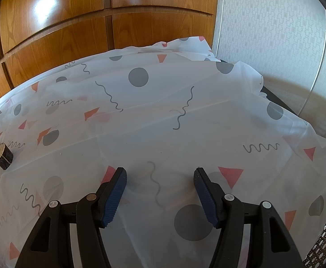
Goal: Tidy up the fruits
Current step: 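Move the right tool toward the dark cylindrical slice on the cloth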
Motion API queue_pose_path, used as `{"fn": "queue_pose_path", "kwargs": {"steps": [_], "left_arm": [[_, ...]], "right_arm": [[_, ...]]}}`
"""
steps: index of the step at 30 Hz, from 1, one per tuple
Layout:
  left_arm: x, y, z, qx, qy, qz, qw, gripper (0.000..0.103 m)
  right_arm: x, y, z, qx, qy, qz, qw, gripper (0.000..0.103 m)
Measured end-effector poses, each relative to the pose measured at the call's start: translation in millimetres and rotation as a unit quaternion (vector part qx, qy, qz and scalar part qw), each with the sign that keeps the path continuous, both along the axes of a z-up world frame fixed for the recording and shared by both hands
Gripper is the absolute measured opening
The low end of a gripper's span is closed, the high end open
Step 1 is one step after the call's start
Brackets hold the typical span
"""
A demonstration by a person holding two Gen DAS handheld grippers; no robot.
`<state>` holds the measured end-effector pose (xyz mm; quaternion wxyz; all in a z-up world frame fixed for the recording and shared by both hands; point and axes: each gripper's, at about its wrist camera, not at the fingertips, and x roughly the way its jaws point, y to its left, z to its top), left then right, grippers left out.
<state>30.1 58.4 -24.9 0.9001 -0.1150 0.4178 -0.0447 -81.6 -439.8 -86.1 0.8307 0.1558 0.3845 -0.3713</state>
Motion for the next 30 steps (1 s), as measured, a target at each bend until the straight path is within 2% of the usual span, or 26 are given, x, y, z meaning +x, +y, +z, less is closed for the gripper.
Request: {"fn": "queue_pose_path", "kwargs": {"steps": [8,11,17,22,28,30], "left_arm": [[-2.8,13.2,-8.0,0.005,0.01,0.017,0.9998,0.044],[-0.9,13.8,-10.1,0.006,0.013,0.019,0.9997,0.044],[3.6,13.3,-17.6,0.008,0.023,0.019,0.9995,0.044],[4.7,14.3,-21.0,0.009,0.028,0.019,0.9994,0.044],[4.9,13.5,-20.9,0.008,0.027,0.017,0.9995,0.044],[5.0,13.1,-21.2,0.007,0.027,0.016,0.9995,0.044]], "right_arm": [[3.1,0.1,2.4,0.004,0.016,0.0,1.0,0.063],[8.7,-1.1,5.4,0.025,0.017,0.003,1.0,0.064],[36.1,27.7,10.8,0.06,0.008,0.086,0.994,0.064],[69.5,69.1,14.7,0.091,0.001,0.18,0.979,0.064],[104.5,113.7,29.7,0.078,-0.006,0.267,0.96,0.064],[117.0,120.3,33.9,0.07,-0.005,0.28,0.957,0.064]]}}
